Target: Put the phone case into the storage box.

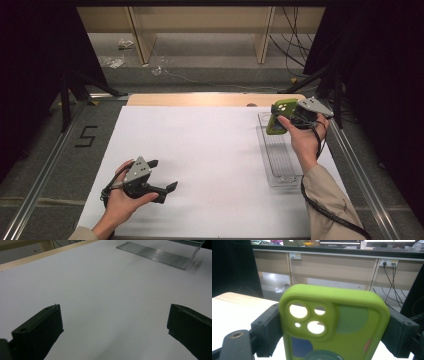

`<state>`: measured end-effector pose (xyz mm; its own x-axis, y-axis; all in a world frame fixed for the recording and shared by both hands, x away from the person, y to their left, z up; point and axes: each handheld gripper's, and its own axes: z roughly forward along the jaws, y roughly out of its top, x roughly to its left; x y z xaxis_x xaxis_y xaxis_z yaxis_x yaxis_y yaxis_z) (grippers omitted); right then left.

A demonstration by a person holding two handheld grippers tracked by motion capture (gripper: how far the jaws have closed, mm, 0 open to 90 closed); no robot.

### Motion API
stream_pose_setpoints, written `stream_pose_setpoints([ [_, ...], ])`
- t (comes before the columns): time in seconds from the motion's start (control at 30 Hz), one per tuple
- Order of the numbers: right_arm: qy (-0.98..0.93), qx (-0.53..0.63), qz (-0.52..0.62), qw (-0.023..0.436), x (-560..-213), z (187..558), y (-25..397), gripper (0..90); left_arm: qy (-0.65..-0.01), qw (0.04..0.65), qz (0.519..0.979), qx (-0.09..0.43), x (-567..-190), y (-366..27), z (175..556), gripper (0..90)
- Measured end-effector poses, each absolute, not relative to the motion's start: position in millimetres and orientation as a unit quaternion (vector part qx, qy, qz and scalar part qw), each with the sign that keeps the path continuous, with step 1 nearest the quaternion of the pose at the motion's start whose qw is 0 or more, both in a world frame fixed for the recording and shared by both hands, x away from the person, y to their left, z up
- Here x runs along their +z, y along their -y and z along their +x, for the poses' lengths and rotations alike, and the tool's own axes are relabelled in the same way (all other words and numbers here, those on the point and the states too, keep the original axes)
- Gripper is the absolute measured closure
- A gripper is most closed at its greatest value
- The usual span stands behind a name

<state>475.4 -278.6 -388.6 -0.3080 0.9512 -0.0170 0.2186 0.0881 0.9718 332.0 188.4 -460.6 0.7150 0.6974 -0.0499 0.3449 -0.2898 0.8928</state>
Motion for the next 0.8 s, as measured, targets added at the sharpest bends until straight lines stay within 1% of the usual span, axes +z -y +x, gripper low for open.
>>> stream_pose_setpoints([
  [0.8, -0.644, 0.487, 0.461, 0.368, -391.6, 484.8, 277.7, 16.6, -0.334, 0.494, 0.783, 0.179, -460.8, -188.7, 332.1, 0.0],
])
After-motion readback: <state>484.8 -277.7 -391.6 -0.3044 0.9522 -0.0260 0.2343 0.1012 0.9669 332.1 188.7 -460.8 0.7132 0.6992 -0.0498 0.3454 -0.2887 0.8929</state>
